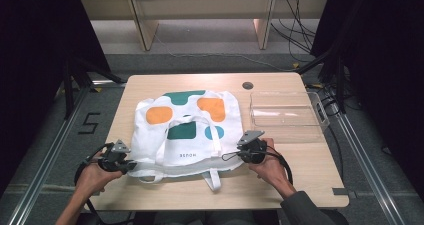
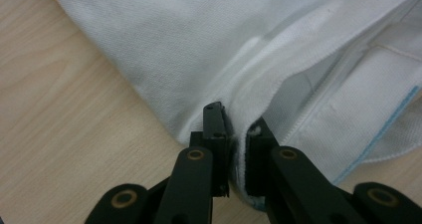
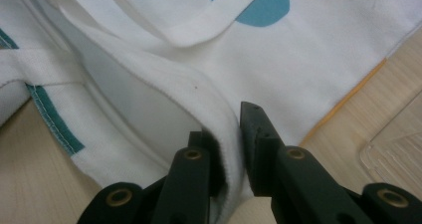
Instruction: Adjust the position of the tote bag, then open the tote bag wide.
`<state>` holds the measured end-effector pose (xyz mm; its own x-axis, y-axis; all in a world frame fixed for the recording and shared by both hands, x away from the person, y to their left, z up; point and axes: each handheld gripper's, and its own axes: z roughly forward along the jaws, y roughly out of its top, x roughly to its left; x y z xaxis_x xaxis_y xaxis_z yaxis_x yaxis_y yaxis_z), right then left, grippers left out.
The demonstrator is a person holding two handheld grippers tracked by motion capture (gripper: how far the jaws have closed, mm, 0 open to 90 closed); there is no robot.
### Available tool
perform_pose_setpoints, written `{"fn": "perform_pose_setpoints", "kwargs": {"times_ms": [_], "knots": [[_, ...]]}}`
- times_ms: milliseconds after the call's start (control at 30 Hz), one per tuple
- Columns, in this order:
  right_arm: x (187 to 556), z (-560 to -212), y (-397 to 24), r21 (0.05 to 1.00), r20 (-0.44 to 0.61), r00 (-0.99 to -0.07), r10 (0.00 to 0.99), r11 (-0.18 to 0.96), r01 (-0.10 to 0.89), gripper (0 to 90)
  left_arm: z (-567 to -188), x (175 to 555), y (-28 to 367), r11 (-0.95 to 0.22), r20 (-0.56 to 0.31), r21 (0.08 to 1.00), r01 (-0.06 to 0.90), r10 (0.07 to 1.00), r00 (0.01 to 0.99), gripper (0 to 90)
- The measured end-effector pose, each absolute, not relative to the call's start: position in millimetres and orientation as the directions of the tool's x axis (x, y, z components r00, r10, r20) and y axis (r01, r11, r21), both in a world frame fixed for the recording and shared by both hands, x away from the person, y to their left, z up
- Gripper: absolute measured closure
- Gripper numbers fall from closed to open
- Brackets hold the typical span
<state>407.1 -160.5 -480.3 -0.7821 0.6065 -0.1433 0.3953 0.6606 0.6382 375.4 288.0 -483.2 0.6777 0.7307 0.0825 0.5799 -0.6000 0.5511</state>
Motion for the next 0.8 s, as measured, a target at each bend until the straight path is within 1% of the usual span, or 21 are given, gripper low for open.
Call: {"fn": "perform_pose_setpoints", "kwargs": {"times_ms": [33, 67, 133, 167, 300, 367, 400, 467, 500, 600, 633, 667, 733, 767, 800], "knots": [[407.4, -480.6, -160.2, 0.649, -0.144, -0.778, 0.612, 0.652, 0.392, 82.0, -483.4, 373.9, 287.5, -0.579, 0.056, 0.547, 0.605, 0.746, 0.663, 83.8], [406.6, -478.5, -161.2, 0.644, -0.130, -0.779, 0.613, 0.650, 0.404, 82.3, -482.6, 373.7, 287.8, -0.579, 0.046, 0.541, 0.610, 0.744, 0.666, 83.7], [406.6, -477.3, -161.7, 0.641, -0.126, -0.782, 0.611, 0.652, 0.406, 82.6, -482.3, 373.3, 287.4, -0.575, 0.047, 0.546, 0.609, 0.747, 0.663, 83.7], [406.9, -478.1, -161.4, 0.655, -0.130, -0.779, 0.614, 0.643, 0.397, 82.7, -481.7, 373.4, 287.9, -0.580, 0.047, 0.543, 0.607, 0.743, 0.668, 83.6], [406.7, -474.4, -163.1, 0.656, -0.129, -0.783, 0.608, 0.645, 0.393, 83.1, -479.6, 372.3, 288.8, -0.572, 0.045, 0.552, 0.607, 0.747, 0.663, 83.5], [407.1, -473.8, -163.2, 0.671, -0.131, -0.779, 0.614, 0.633, 0.386, 83.2, -478.4, 372.0, 289.2, -0.567, 0.042, 0.556, 0.608, 0.749, 0.661, 83.4], [406.2, -473.5, -162.7, 0.673, -0.129, -0.774, 0.620, 0.628, 0.391, 83.2, -476.1, 373.1, 291.0, -0.597, 0.068, 0.548, 0.586, 0.729, 0.681, 83.4], [406.3, -471.4, -163.8, 0.674, -0.130, -0.777, 0.615, 0.630, 0.386, 83.2, -474.4, 373.7, 292.3, -0.615, 0.078, 0.536, 0.578, 0.718, 0.691, 83.5], [405.9, -470.1, -164.1, 0.677, -0.133, -0.780, 0.612, 0.630, 0.379, 83.2, -474.9, 372.4, 291.5, -0.594, 0.060, 0.543, 0.594, 0.732, 0.679, 83.5], [405.5, -466.3, -165.2, 0.679, -0.135, -0.784, 0.605, 0.633, 0.372, 83.4, -471.2, 372.6, 292.9, -0.604, 0.076, 0.557, 0.570, 0.721, 0.689, 83.9], [404.7, -464.1, -165.6, 0.681, -0.122, -0.783, 0.611, 0.625, 0.382, 83.4, -469.4, 371.2, 292.7, -0.564, 0.055, 0.584, 0.583, 0.745, 0.665, 83.9], [403.9, -459.4, -166.5, 0.706, -0.123, -0.778, 0.616, 0.605, 0.368, 83.7, -466.0, 370.4, 294.0, -0.555, 0.061, 0.601, 0.576, 0.750, 0.659, 84.4], [403.1, -456.4, -166.8, 0.716, -0.127, -0.775, 0.619, 0.598, 0.360, 83.8, -459.4, 368.2, 296.5, -0.533, 0.065, 0.635, 0.559, 0.758, 0.649, 84.6], [400.8, -449.7, -167.0, 0.735, -0.124, -0.772, 0.624, 0.581, 0.351, 84.1, -455.2, 367.3, 298.2, -0.530, 0.068, 0.643, 0.553, 0.758, 0.648, 84.5], [401.1, -447.9, -167.1, 0.749, -0.138, -0.772, 0.621, 0.575, 0.329, 84.4, -446.0, 367.3, 302.4, -0.554, 0.100, 0.649, 0.521, 0.741, 0.664, 84.5]]}}
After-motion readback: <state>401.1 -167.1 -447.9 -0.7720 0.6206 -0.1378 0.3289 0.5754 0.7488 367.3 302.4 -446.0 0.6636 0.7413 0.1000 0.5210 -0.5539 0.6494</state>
